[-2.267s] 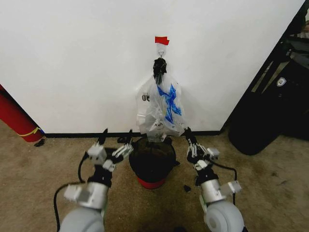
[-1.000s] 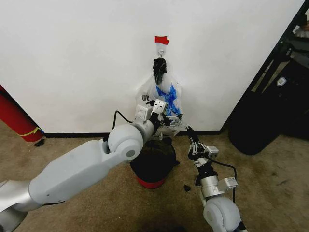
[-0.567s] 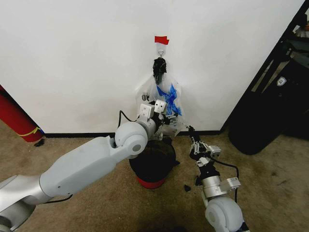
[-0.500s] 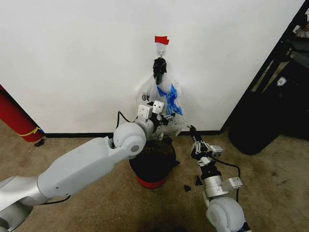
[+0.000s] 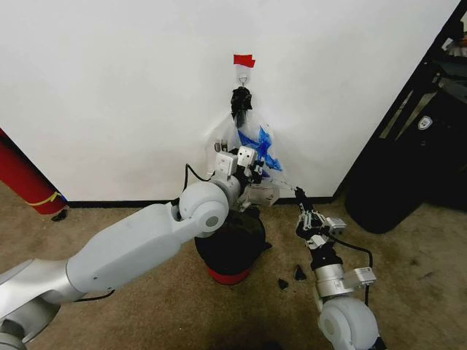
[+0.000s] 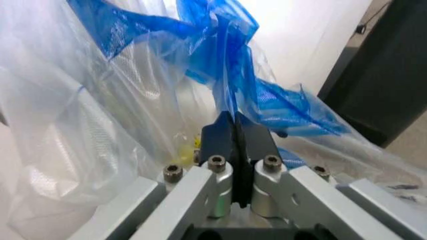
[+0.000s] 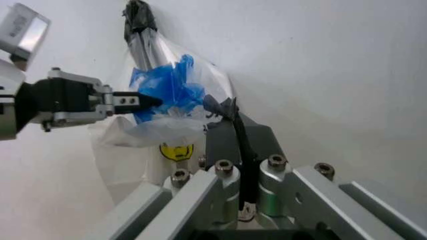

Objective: Pick up the garbage bag from the wall and place it over the trash bin.

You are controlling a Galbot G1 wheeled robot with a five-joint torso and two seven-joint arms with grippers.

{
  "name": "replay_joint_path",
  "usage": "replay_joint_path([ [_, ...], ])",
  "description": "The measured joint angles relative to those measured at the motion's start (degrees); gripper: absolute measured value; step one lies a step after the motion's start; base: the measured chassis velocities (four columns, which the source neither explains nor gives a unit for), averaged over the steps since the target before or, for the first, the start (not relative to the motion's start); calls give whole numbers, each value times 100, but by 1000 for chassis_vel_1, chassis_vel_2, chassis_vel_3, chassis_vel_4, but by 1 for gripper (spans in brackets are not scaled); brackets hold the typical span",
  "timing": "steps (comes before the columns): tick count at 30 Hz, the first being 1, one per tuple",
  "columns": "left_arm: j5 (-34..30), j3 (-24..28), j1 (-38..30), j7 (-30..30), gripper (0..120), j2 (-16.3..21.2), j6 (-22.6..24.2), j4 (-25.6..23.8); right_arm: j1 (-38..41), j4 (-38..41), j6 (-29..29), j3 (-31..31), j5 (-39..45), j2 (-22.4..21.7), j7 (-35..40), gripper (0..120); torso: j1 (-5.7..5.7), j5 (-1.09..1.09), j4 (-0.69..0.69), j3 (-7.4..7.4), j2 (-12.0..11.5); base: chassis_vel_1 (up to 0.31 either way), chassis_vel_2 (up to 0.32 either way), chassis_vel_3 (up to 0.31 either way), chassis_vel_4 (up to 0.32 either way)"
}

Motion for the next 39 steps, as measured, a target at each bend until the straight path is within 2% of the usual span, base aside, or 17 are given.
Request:
replay_joint_path([
  [5,22,-190,262,-51,0,95,-45,-225,-119,311,-211,81,-99,-226,119,13,0,-1,1,0,0,0,0,0,0],
  [6,77,-262,425,-76,0,118,-64,-327,-186,506,-358,209,-56,-469,168,21,0,0,1,0,0,0,0,0,0],
  [9,148,-318,555,-114,0,114,-84,-394,-252,691,-515,404,93,-794,198,28,0,0,1,0,0,0,0,0,0],
  [11,223,-377,679,-160,0,93,-121,-440,-350,926,-692,671,396,-1243,205,38,0,1,-2,0,0,0,0,0,0],
  [13,239,-403,709,-179,0,82,-135,-455,-359,1008,-762,765,506,-1437,211,43,0,0,-2,0,0,0,0,0,0],
  [15,258,-449,727,-213,0,43,-155,-470,-211,1066,-905,894,648,-1959,236,53,0,1,0,0,0,0,0,0,0],
  [17,259,-455,723,-226,0,28,-157,-470,-140,1046,-926,898,661,-2117,236,56,0,1,-1,0,0,0,0,0,0],
  [19,260,-468,704,-275,0,-10,-159,-479,342,698,-952,749,643,-2851,212,68,0,1,0,0,0,0,0,0,0],
  [20,260,-468,704,-275,0,-10,-159,-479,342,698,-952,749,643,-2851,212,68,0,1,0,0,0,0,0,0,0],
  [22,260,-483,716,-292,0,-7,-160,-494,717,445,-948,498,617,-3195,186,75,0,1,-1,0,0,0,0,0,0],
  [23,259,-505,757,-312,0,12,-160,-512,1251,149,-939,75,602,-3485,178,81,0,1,1,0,0,0,0,0,0],
  [24,259,-537,803,-332,0,34,-160,-536,1609,-27,-938,-237,594,-3599,172,87,0,1,2,0,0,0,0,0,0],
  [25,259,-537,803,-332,0,34,-160,-536,1609,-27,-938,-237,594,-3599,172,87,0,1,2,0,0,0,0,0,0],
  [28,256,-641,917,-348,0,143,-160,-633,2717,-523,-941,-1282,592,-3787,119,98,0,0,3,1,0,0,0,0,0],
  [29,256,-641,917,-348,0,143,-160,-633,2717,-523,-941,-1282,592,-3787,119,98,0,0,3,1,0,0,0,0,0],
  [33,245,-705,974,-348,0,138,-160,-685,3904,-1032,-1028,-2398,509,-3735,86,100,0,-1,0,1,0,0,0,0,0],
  [39,242,-725,1012,-346,0,73,-160,-708,4597,-1446,-1081,-3028,81,-3459,94,100,1,0,1,1,0,0,0,0,0],
])
